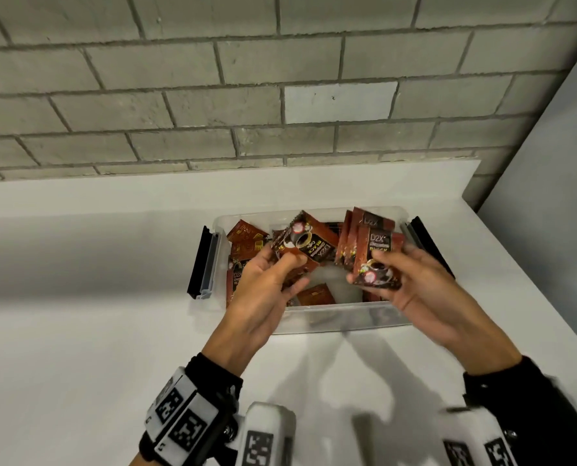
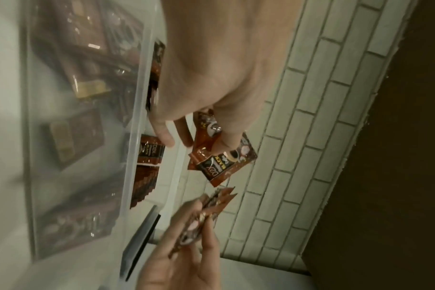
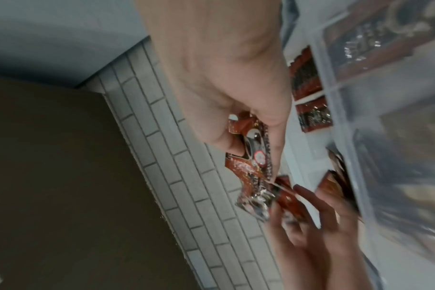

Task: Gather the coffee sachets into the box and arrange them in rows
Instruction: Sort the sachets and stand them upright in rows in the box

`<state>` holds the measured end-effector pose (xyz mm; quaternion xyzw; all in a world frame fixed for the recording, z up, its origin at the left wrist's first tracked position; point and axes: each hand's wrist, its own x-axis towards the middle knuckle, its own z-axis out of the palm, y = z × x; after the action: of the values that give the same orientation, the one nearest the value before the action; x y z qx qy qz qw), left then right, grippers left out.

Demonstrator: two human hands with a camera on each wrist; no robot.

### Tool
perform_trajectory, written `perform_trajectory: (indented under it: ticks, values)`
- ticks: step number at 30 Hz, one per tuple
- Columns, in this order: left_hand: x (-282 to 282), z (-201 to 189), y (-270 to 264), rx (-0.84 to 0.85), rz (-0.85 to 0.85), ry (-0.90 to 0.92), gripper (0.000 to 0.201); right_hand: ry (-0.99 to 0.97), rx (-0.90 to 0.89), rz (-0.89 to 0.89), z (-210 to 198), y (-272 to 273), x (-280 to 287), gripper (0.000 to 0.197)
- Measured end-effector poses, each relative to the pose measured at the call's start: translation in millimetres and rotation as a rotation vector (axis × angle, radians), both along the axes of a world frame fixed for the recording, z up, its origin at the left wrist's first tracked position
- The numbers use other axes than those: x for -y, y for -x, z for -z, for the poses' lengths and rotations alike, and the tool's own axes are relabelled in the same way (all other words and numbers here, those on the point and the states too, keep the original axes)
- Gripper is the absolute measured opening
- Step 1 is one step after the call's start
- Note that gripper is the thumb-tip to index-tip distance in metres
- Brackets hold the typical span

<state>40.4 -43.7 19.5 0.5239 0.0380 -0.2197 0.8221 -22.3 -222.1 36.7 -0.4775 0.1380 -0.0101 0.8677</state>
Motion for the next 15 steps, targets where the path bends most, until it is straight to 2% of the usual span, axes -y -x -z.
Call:
perform_trajectory:
  ticks: [6, 9, 13, 15]
  values:
    - [11, 5, 8, -0.02, -0.03, 0.119, 0.04, 0.04, -0.063, 0.011, 25, 8, -28, 0.033]
    - [7, 7, 13, -0.007, -0.018, 0.126, 0.039, 0.067, -0.075, 0.008, 28, 6, -30, 0.032]
    - [-2, 9, 15, 0.013, 0.059, 0.111, 0.06, 0.162, -0.088, -0.029, 23, 9, -27, 0.027]
    - [-2, 9, 17, 0.005, 0.079, 0.106, 0.052, 0.215, -0.092, -0.034, 21, 10, -27, 0.023]
